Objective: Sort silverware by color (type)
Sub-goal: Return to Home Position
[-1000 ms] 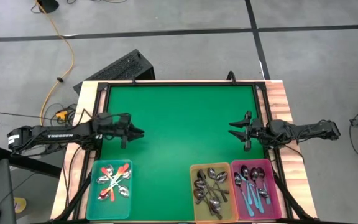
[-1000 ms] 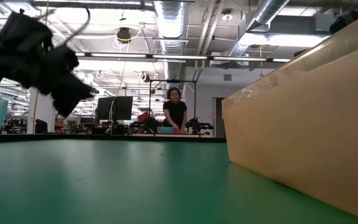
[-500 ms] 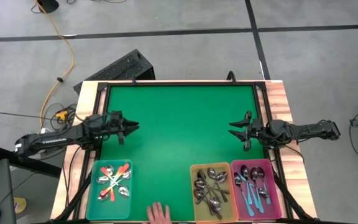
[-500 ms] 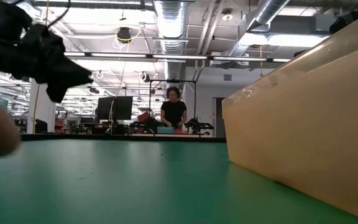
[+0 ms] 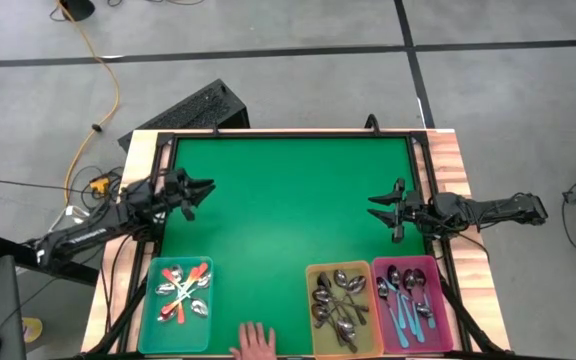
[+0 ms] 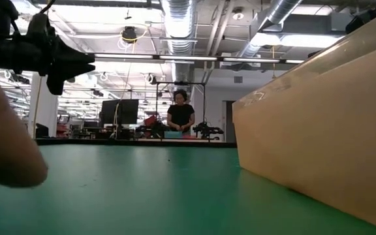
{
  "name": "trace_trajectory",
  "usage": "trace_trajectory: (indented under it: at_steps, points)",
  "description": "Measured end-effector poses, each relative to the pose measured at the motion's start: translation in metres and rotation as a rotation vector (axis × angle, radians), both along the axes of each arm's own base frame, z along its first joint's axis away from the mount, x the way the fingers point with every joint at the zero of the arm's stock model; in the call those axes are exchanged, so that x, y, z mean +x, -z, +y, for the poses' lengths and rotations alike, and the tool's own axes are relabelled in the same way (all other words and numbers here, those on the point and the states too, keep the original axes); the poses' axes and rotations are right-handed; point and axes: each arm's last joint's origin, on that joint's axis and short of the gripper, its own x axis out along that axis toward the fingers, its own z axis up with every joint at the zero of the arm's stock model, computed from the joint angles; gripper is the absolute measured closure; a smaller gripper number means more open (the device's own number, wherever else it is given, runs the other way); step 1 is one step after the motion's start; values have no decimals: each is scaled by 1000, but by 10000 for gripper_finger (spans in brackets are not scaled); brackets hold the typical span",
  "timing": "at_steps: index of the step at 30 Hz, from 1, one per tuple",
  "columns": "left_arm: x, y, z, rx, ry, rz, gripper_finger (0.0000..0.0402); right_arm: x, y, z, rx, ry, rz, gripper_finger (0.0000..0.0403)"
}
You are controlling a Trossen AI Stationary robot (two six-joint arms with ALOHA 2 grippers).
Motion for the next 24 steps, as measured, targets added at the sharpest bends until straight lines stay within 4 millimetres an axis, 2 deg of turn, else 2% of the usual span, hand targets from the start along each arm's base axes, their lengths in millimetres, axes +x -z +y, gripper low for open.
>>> trace_trajectory:
  at_steps: [7, 24]
  points:
    - [-3, 0, 5, 2, -63, -3, 306, 0, 0, 0, 0, 0, 0, 223]
    - [-3, 0, 6, 0, -72, -1, 306, 0, 0, 0, 0, 0, 0, 223]
